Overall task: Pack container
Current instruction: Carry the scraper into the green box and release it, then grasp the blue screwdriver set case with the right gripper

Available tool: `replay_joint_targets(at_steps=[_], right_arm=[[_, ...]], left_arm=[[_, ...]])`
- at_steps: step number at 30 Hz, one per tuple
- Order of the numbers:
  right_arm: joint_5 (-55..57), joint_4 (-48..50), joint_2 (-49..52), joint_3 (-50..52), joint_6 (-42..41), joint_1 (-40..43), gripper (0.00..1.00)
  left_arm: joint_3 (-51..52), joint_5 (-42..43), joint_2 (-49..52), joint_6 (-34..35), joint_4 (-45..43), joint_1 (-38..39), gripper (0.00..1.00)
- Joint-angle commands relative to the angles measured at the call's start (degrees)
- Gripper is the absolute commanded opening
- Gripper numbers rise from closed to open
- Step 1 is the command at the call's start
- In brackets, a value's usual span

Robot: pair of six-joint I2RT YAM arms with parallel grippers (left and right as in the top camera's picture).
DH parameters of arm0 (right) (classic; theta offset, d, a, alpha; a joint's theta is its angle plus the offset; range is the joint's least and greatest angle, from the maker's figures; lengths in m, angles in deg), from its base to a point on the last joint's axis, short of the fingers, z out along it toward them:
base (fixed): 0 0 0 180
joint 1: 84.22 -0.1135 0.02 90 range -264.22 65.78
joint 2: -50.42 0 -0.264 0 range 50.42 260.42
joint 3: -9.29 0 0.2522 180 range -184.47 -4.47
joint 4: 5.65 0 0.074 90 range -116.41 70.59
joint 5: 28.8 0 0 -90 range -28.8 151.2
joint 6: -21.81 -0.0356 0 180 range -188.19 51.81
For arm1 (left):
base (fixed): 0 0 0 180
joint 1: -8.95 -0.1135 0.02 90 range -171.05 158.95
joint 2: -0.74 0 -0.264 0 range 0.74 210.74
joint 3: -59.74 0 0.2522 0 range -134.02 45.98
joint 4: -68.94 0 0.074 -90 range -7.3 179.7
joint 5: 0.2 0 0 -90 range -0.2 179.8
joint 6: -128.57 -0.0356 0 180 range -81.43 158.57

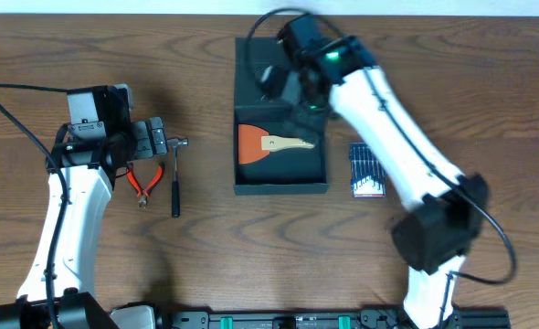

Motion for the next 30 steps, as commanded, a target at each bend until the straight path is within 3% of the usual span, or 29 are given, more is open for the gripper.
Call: replay_joint_targets(at_steps=[1,6,11,16,25,30], right_arm=[[-0.1,-2.6,-0.7,-0.3,-17.0,7.0,0.99],[-6.8,-1.6,-0.6,6.4,-33.3,17.1,0.99],[-6.8,3.9,-0.6,19.6,-43.2,19.7,0.99],[-7.1,10.7,-0.6,30.5,-45.5,18.5,0.99],[-7.0,21.9,-0.6,41.4,-47.6,18.1,0.99],[-8.0,26.1,-0.6,44.3,-47.6,18.1,0.87]], left_arm=[[-1.2,-0.3,0.4,-0.6,0.1,-0.3,0.98],[-1.2,-0.3,0.4,-0.5,0.1,-0.3,0.98],[-1.2,-0.3,0.4,-0.5,0.1,-0.3,0.98],[-1.2,-0.3,0.4,-0.5,0.1,-0.3,0.98],[-1.2,-0.3,0.4,-0.6,0.1,-0.3,0.98],[-1.2,-0.3,0.4,-0.5,0.1,-0.3,0.98]])
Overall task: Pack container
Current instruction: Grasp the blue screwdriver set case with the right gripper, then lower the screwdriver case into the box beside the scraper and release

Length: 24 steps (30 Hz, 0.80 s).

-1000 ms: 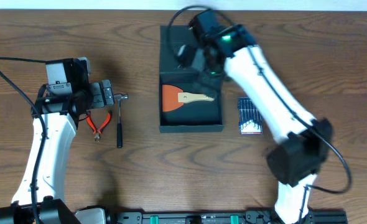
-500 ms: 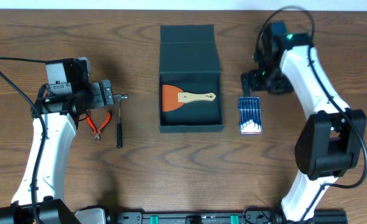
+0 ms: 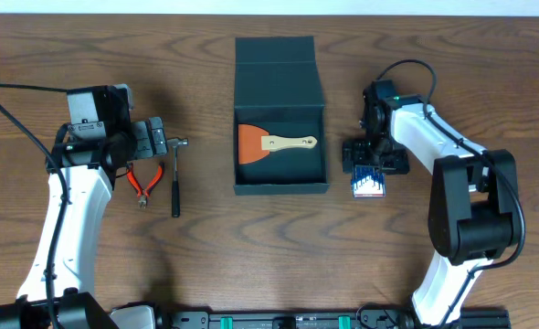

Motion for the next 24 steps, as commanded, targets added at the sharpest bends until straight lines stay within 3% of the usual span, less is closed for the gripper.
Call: replay_joint_targets(at_steps=[1,6,11,14,16,18,19,24], right_arm=[[-2.0,1.9,0.6,2.4,-1.3,0.0,0.85],[-2.0,3.3,0.6,3.9,-1.2,0.0,0.65],[-2.0,2.1,-0.6,1.3,-1.2,0.9,0.66],[-2.0,-1.0,-4.1,-4.5,1.5,1.6,0.60],[-2.6,-3.5,-7.5,-10.5,6.4,1.3,0.48],[-6.4,-4.8,-10.2,-16.2,15.0,0.3,0.13],[-9.9,-5.4,-11.6,-19.4,21.0,-0.6,0.01],[-19.5,-7.3,-15.6,-29.4,38.1,-7.8,0.01]], left_arm=[[-1.2,-0.3,0.4,-0.6,0.1,-0.3,0.98],[-1.2,-0.3,0.4,-0.5,0.1,-0.3,0.98],[-1.2,-0.3,0.4,-0.5,0.1,-0.3,0.98],[-1.2,-0.3,0.4,-0.5,0.1,-0.3,0.98],[-1.2,-0.3,0.4,-0.5,0.1,-0.3,0.98],[-1.2,-0.3,0.4,-0.5,0.1,-0.3,0.98],[-1.2,-0.3,0.4,-0.6,0.1,-0.3,0.98],[-1.2,-0.3,0.4,-0.5,0.1,-0.3,0.98]])
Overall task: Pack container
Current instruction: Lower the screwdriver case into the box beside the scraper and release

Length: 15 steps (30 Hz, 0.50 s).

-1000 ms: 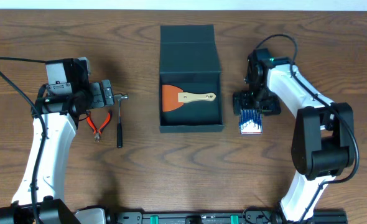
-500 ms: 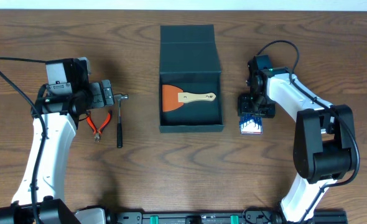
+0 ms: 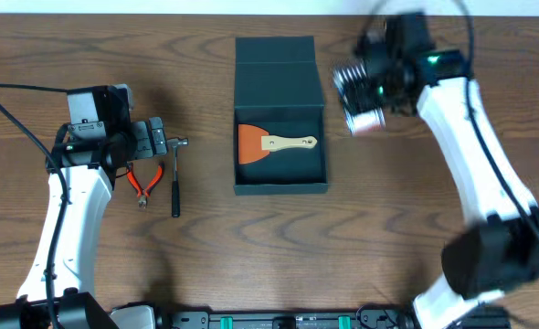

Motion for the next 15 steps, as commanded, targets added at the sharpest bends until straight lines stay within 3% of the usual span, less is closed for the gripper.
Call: replay_joint_targets(at_steps=[1,8,12,15], right_arm=[[-9.7,-1.6,-4.0,-4.7,18.2,-6.9,0.01],[-6.3,-7.1,-0.2,-3.7,44.9,-19.5,0.01],[5.3,-9.1,5.9,-3.4,48.3,-22.5,0.01],[8.0,-9.3,10.7,-3.4,50.6,-22.3,0.01]], left_arm=[[-1.2,-0.3,0.4,-0.5,0.1,-0.3,0.98],[-1.2,-0.3,0.4,-0.5,0.1,-0.3,0.98],[-1.2,-0.3,0.4,-0.6,0.1,-0.3,0.98],[-1.2,-0.3,0.4,-0.6,0.1,-0.3,0.98]])
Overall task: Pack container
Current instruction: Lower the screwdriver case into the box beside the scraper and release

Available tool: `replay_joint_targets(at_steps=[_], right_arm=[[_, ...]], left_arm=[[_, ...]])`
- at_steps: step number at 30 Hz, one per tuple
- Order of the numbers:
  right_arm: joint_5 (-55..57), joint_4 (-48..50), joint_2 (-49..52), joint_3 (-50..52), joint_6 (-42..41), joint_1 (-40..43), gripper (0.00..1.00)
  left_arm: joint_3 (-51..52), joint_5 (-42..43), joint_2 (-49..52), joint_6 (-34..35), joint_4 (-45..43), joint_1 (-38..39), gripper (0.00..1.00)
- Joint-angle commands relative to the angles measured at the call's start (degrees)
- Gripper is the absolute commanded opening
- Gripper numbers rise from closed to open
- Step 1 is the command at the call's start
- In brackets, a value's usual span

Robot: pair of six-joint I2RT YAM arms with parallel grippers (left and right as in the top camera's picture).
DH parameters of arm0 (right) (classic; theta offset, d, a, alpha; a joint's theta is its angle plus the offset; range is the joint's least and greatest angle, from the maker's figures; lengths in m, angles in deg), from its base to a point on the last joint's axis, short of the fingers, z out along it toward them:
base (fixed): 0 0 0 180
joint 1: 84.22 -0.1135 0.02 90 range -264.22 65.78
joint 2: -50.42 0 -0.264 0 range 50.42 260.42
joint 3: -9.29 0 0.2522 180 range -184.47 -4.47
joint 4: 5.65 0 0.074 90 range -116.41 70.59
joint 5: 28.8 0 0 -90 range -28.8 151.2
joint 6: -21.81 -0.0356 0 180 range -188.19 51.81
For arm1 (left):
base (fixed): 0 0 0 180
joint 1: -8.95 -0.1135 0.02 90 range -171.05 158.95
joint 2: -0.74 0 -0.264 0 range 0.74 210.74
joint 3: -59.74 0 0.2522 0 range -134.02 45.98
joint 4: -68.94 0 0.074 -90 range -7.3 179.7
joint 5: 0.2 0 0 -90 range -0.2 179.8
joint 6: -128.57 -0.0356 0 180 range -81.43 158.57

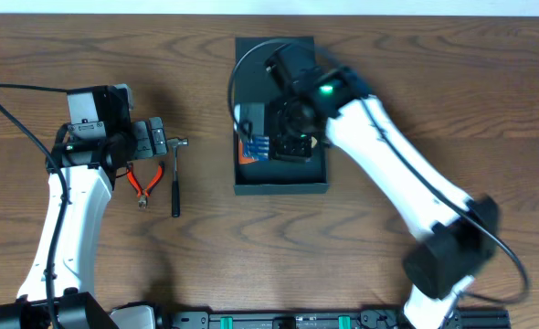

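A dark open box [280,188] stands mid-table, its lid [251,55] folded back. My right gripper [271,143] is down inside the box, shut on a blue pack of bits [255,146]. The pack lies over the orange scraper [244,156], of which only a sliver shows at the box's left wall. At the left of the table, my left gripper [153,137] hangs open and holds nothing, just above the red pliers [143,181] and the hammer [175,178].
The right arm crosses the table diagonally from the front right to the box. A black cable loops above the box lid. The left arm's cable runs along the left edge.
My right gripper, holding the blue pack, was up in the air to the right of the box; now it is low inside the box over the scraper. The left arm is unchanged.
First my right gripper was over the box with the scraper lying inside and the blue pack on the table to the right. Then it was at the pack on the table. Then it held the pack raised, and now holds it in the box.
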Motion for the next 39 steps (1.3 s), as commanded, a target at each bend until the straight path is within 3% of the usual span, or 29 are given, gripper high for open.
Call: replay_joint_targets(at_steps=[1,11,19,23,24,25,29,35,39], right_arm=[[6.4,-0.2,4.4,0.2,7.3,0.4,0.01],[4.5,-0.1,15.0,0.2,7.9,0.7,0.01],[4.0,-0.6,16.9,0.2,7.7,0.6,0.05],[4.0,-0.8,16.9,0.2,7.7,0.5,0.20],[4.4,-0.8,16.8,0.2,7.3,0.5,0.44],[5.2,-0.5,16.8,0.1,6.5,0.5,0.99],[13.3,-0.6,16.6,-2.4,0.6,0.4,0.99],[20.6,-0.7,14.3,-11.8,-14.6,0.4,0.99],[28.4,-1.1,12.3,-18.3,-31.8,1.1,0.99]], left_arm=[[-1.2,-0.3,0.4,-0.6,0.1,-0.3,0.98],[-1.2,-0.3,0.4,-0.6,0.1,-0.3,0.98],[-1.2,-0.3,0.4,-0.5,0.1,-0.3,0.98],[-1.2,-0.3,0.4,-0.5,0.1,-0.3,0.98],[-1.2,-0.3,0.4,-0.5,0.1,-0.3,0.98],[-1.2,-0.3,0.4,-0.6,0.0,-0.3,0.98],[-1.2,0.0,0.4,1.1,-2.7,-0.3,0.98],[-1.4,5.6,0.2,1.6,-2.3,-0.2,0.98],[-3.5,5.4,0.2,1.8,0.3,2.1,0.98]])
